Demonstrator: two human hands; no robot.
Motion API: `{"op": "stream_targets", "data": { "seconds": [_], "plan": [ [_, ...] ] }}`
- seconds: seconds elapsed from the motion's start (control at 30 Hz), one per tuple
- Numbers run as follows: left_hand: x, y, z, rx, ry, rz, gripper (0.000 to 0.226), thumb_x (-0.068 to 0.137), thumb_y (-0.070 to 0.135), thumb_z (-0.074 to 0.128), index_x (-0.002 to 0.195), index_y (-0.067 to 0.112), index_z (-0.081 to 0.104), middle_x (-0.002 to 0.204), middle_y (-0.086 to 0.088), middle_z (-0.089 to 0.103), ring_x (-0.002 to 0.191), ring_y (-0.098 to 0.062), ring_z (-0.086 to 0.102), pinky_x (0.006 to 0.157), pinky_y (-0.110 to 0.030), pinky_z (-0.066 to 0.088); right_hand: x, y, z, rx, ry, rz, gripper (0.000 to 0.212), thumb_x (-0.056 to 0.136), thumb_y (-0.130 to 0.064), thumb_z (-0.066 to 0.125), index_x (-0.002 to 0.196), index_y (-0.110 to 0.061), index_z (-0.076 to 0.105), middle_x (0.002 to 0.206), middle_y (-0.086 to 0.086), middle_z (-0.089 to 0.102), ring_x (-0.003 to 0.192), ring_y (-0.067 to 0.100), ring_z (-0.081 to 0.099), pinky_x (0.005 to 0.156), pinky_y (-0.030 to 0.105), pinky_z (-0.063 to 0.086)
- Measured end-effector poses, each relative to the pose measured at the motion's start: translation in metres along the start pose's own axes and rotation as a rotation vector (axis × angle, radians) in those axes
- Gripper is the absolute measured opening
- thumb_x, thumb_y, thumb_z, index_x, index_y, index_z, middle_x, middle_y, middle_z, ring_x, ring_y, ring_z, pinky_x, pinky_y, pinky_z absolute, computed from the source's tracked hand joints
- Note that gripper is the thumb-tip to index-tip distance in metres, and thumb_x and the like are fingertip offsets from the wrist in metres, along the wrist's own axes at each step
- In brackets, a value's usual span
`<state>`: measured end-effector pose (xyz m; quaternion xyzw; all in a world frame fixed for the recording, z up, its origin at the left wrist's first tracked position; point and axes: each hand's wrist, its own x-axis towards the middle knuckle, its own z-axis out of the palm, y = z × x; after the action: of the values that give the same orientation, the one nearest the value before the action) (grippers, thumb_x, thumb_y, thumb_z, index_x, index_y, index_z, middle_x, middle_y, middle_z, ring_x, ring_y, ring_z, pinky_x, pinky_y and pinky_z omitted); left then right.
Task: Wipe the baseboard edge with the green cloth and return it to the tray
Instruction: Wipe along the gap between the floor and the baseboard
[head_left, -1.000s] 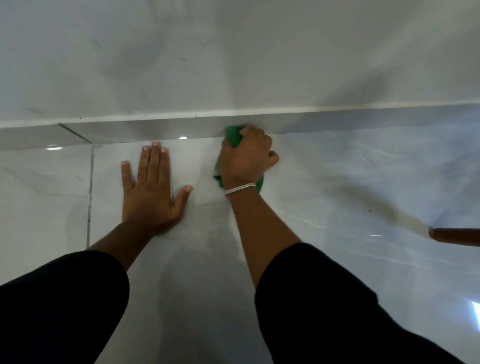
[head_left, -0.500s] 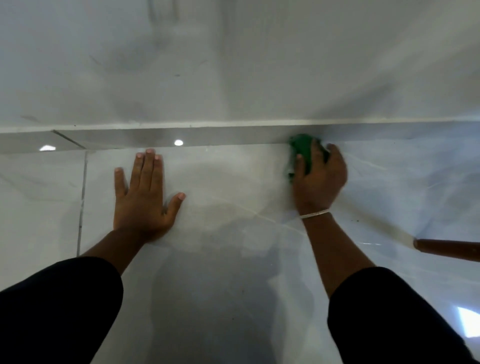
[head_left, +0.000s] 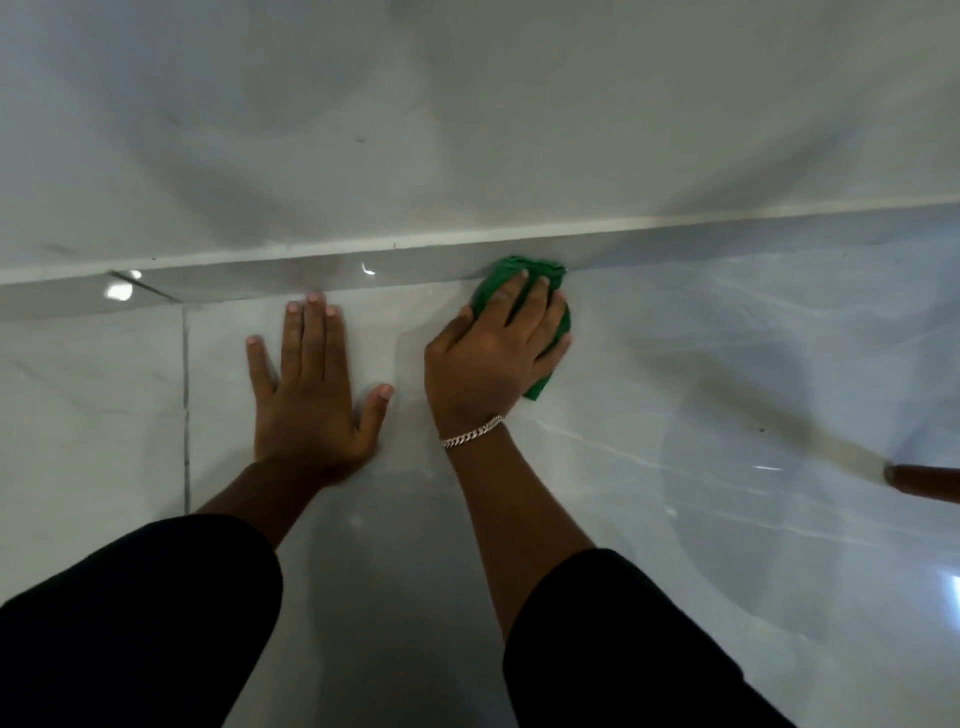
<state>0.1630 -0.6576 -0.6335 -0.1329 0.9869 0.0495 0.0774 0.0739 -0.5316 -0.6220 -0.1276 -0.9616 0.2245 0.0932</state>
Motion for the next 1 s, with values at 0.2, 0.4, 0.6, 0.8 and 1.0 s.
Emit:
{"op": "stream_targets", "data": {
  "seconds": [0.2, 0.4, 0.6, 0.8, 1.0],
  "plan": [
    [0.002, -0.003, 0.002, 0.017, -0.02, 0.044, 0.093, 0.086, 0.06, 0.024, 0.157, 0.004, 0.004, 0.168, -0.018, 0.002, 0.156, -0.032, -0.001, 0.119, -0.066, 0.003, -0.025, -0.009, -0.012, 0.098, -0.205, -0.353, 0.059, 0.071, -0.023, 0.054, 0.128, -0.008, 0.059, 0.133, 0.019, 0.058, 0.131, 0.037, 0.045, 0.111, 0.058, 0.029],
    [0.001, -0.001, 0.001, -0.007, 0.022, 0.032, 0.091, 0.088, 0.061, 0.027, 0.157, 0.005, 0.007, 0.168, -0.016, 0.008, 0.156, -0.03, 0.004, 0.12, -0.065, 0.005, 0.04, 0.043, -0.04, 0.064, -0.123, -0.475, 0.046, 0.065, -0.026, 0.062, 0.109, -0.017, 0.072, 0.115, 0.011, 0.068, 0.113, 0.032, 0.06, 0.1, 0.051, 0.041],
    [0.003, -0.004, 0.004, -0.009, 0.016, 0.047, 0.091, 0.089, 0.063, 0.025, 0.157, 0.005, 0.005, 0.168, -0.016, 0.006, 0.156, -0.03, 0.002, 0.12, -0.065, 0.003, 0.1, 0.096, -0.053, -0.174, -0.025, -0.046, 0.051, 0.071, -0.027, 0.055, 0.119, -0.011, 0.066, 0.124, 0.016, 0.063, 0.114, 0.036, 0.055, 0.09, 0.044, 0.04],
    [0.001, -0.004, 0.0, -0.007, 0.016, 0.056, 0.088, 0.09, 0.057, 0.024, 0.157, 0.001, 0.007, 0.167, -0.018, 0.004, 0.156, -0.03, 0.001, 0.121, -0.062, -0.001, 0.004, -0.001, -0.021, -0.132, -0.197, -0.356, 0.045, 0.067, -0.027, 0.056, 0.107, -0.009, 0.067, 0.106, 0.017, 0.065, 0.093, 0.035, 0.057, 0.081, 0.042, 0.04],
    [0.006, 0.011, -0.045, -0.809, -0.14, -0.263, 0.056, 0.102, 0.029, 0.027, 0.153, 0.008, 0.031, 0.165, -0.011, 0.024, 0.153, -0.024, 0.019, 0.125, -0.038, 0.008, 0.015, -0.022, -0.06, -0.05, -0.551, -0.45, 0.042, 0.076, -0.021, 0.061, 0.118, -0.016, 0.064, 0.12, 0.011, 0.061, 0.104, 0.037, 0.057, 0.089, 0.041, 0.048]
  ]
}}
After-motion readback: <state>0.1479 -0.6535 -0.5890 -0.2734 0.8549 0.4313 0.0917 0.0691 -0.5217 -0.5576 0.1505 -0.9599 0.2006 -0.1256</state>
